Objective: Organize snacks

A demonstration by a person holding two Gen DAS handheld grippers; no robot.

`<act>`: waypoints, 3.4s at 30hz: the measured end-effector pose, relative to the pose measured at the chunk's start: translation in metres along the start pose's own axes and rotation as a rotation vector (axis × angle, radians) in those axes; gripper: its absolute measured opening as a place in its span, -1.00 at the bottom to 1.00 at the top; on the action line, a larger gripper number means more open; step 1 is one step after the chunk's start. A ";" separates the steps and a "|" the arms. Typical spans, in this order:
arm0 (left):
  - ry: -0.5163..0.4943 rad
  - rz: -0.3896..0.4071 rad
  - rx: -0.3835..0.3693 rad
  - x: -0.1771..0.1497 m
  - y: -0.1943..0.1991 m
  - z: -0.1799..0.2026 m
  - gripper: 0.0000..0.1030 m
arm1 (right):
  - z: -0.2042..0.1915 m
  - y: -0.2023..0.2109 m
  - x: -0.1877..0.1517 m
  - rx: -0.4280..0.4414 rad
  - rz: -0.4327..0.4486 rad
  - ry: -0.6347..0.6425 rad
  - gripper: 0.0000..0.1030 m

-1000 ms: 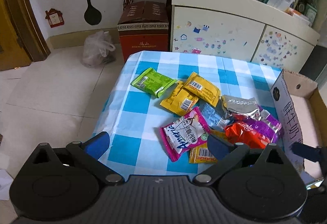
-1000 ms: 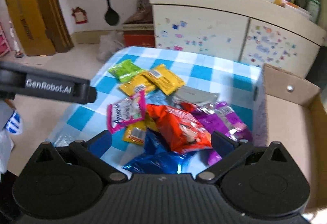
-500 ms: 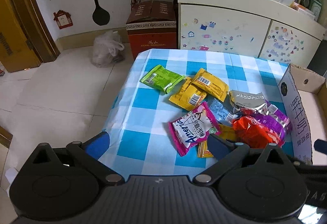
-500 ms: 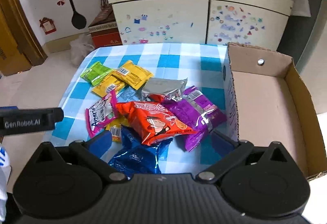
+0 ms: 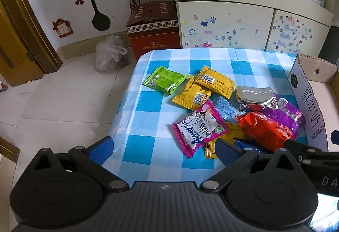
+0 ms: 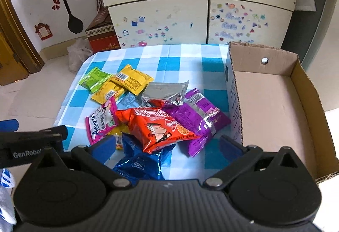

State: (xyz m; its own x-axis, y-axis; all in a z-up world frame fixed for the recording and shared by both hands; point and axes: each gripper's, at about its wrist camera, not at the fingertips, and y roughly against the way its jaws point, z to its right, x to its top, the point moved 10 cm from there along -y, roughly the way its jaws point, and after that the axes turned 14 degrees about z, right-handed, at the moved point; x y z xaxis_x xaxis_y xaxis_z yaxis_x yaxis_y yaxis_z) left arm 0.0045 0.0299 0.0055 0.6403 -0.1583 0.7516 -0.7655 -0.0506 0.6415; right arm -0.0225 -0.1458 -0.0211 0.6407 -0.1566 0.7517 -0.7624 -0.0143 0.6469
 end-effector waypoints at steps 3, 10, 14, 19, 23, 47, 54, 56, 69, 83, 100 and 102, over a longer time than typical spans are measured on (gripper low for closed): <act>-0.005 -0.007 0.001 -0.001 -0.001 0.001 1.00 | 0.001 0.000 0.001 0.003 -0.001 -0.009 0.98; -0.009 -0.008 -0.008 -0.002 -0.001 0.004 1.00 | 0.003 -0.001 0.002 0.008 0.002 -0.026 0.98; -0.012 -0.012 -0.007 -0.002 -0.002 0.005 1.00 | 0.003 -0.002 0.001 0.007 -0.002 -0.027 0.98; -0.024 -0.012 -0.001 -0.003 -0.002 0.006 1.00 | 0.000 -0.002 0.001 0.010 -0.002 -0.015 0.98; -0.020 -0.008 0.009 -0.002 -0.002 0.006 1.00 | 0.002 -0.002 0.001 -0.011 0.007 -0.005 0.98; -0.080 0.024 0.069 0.000 0.000 0.011 0.99 | 0.007 -0.002 0.003 -0.145 0.046 0.099 0.98; -0.079 0.031 0.072 0.000 0.001 0.011 0.99 | 0.006 -0.001 0.005 -0.152 0.064 0.115 0.98; -0.078 0.032 0.073 0.000 0.001 0.010 0.99 | 0.006 -0.001 0.005 -0.151 0.067 0.115 0.98; -0.077 0.036 0.074 0.002 0.003 0.010 0.98 | 0.004 0.000 0.007 -0.145 0.075 0.124 0.96; -0.065 0.044 0.063 0.003 0.005 0.009 0.97 | 0.000 0.001 0.011 -0.101 0.105 0.137 0.85; 0.124 0.102 -0.095 0.049 0.008 -0.003 0.99 | 0.007 0.017 0.040 0.096 0.178 -0.011 0.81; 0.132 0.106 -0.100 0.055 0.004 -0.008 0.99 | 0.008 0.019 0.042 0.119 0.181 -0.026 0.79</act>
State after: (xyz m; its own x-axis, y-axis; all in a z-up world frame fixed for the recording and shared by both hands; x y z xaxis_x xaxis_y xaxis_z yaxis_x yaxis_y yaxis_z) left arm 0.0371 0.0293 0.0505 0.5643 -0.0265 0.8251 -0.8231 0.0583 0.5648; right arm -0.0103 -0.1603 0.0216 0.4913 -0.1925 0.8494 -0.8710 -0.0999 0.4811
